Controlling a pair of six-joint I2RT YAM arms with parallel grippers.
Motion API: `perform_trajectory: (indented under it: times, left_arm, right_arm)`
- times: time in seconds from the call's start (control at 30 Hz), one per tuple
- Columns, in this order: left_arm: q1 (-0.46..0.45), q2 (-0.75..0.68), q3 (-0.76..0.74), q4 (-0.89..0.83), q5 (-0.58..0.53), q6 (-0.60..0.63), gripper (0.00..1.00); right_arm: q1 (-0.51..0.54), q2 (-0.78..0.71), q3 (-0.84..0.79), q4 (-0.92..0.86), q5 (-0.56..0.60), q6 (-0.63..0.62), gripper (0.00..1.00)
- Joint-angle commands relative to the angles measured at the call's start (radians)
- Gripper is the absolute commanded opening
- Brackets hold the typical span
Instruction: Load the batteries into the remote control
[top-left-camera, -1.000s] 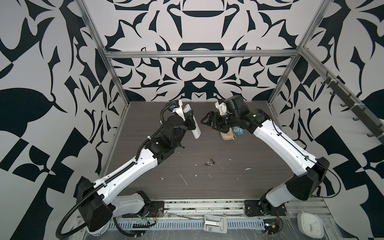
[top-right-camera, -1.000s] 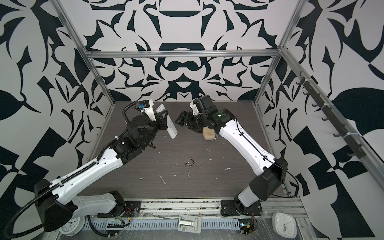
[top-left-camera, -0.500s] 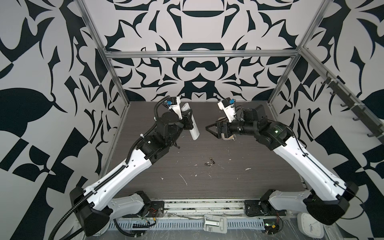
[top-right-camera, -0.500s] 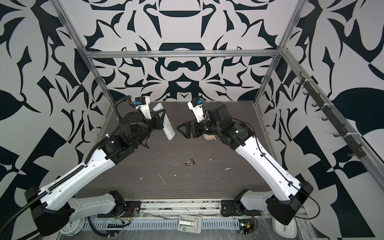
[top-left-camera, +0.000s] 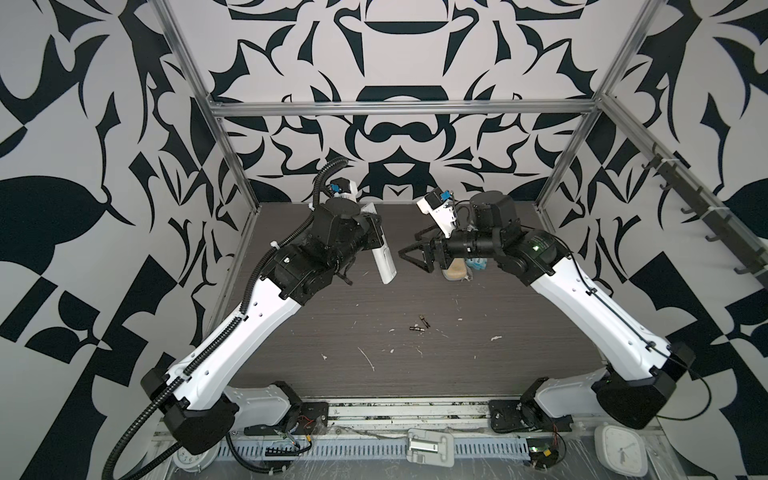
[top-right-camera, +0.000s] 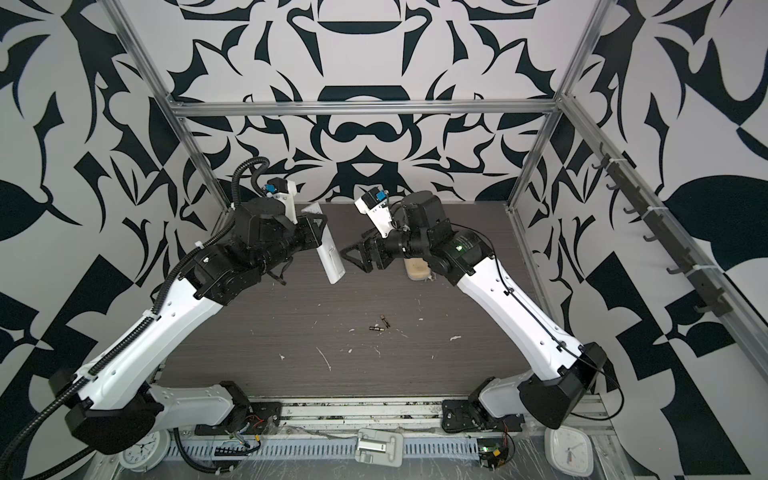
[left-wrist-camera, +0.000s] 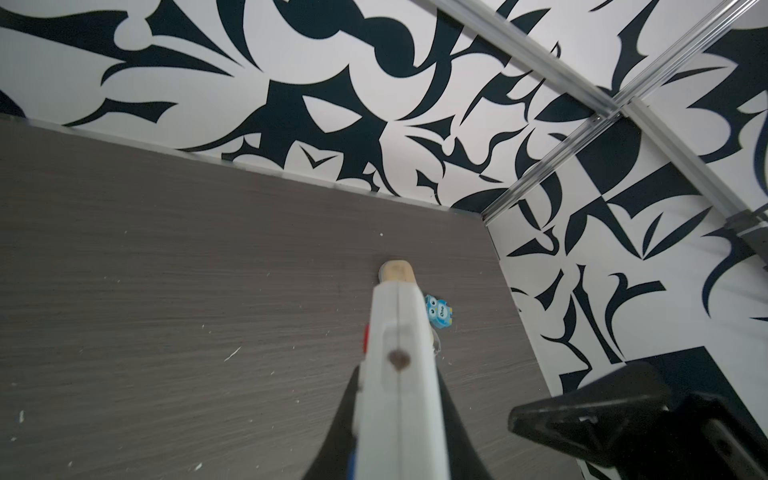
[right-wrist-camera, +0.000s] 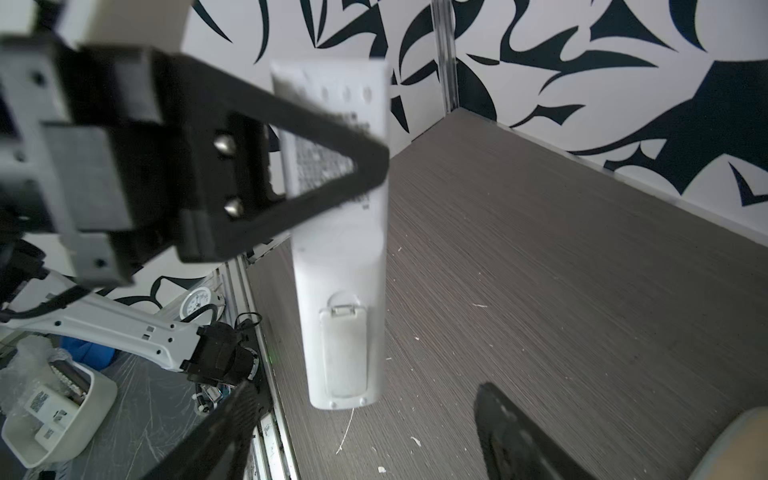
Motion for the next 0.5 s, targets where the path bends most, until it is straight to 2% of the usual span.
perform_trajectory:
  times: [0.0,0.23,0.47]
  left_arm:
    - [0.004,-0.006,0.046,-0.064,-0.005,-0.033,0.0]
    - [0.004,0.032,0.043,-0.087,-0.011,-0.052,0.0]
    - [0.003,0.045,0.046,-0.104,-0.029,-0.09,0.0]
  right_arm:
    - [0.012,0.004,0.048,0.046,-0.053,0.004,0.85]
    - [0.019,0.039,0.037,0.061,-0.091,0.069,0.83]
    - [0.04,0.068,0.02,0.049,-0.082,0.115,0.8]
